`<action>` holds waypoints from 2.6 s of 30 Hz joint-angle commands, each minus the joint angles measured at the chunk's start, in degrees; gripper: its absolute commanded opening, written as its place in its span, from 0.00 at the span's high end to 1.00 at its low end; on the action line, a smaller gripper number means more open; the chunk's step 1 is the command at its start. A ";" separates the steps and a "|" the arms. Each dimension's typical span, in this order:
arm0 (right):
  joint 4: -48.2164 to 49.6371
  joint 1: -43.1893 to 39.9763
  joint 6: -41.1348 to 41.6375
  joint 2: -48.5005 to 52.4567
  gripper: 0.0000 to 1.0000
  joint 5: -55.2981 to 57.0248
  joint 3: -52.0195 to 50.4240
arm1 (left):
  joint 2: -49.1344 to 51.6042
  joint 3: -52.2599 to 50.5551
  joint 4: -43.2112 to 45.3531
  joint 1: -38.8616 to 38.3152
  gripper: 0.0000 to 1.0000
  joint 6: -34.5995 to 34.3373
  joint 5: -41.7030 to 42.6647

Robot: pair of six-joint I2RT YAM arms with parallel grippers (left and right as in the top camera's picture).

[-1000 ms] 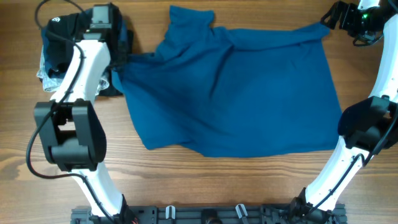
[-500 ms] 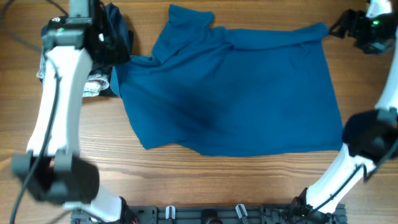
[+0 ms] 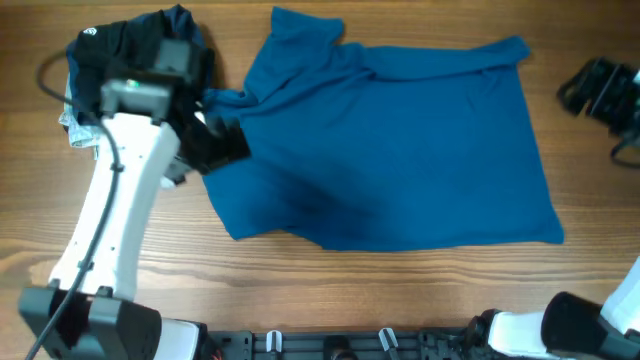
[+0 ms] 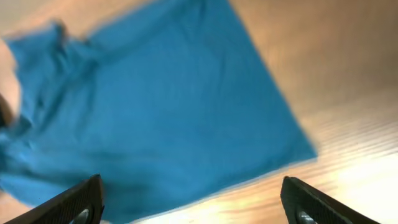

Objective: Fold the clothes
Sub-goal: 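Move both grippers to the shirt's lower corners and grasp them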

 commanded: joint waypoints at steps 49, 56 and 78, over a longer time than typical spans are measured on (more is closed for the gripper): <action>57.16 -7.98 24.85 -3.52 0.96 17.25 -72.78 | 0.20 -36.22 25.22 -11.63 0.59 -17.46 2.73; 58.05 -7.98 24.79 -3.52 0.96 17.03 -72.78 | 0.20 -39.91 33.27 -11.63 0.60 -17.46 -1.88; 58.51 -7.98 24.79 -3.52 0.95 17.05 -72.78 | 0.20 -42.40 39.98 -13.70 0.96 -17.46 -7.98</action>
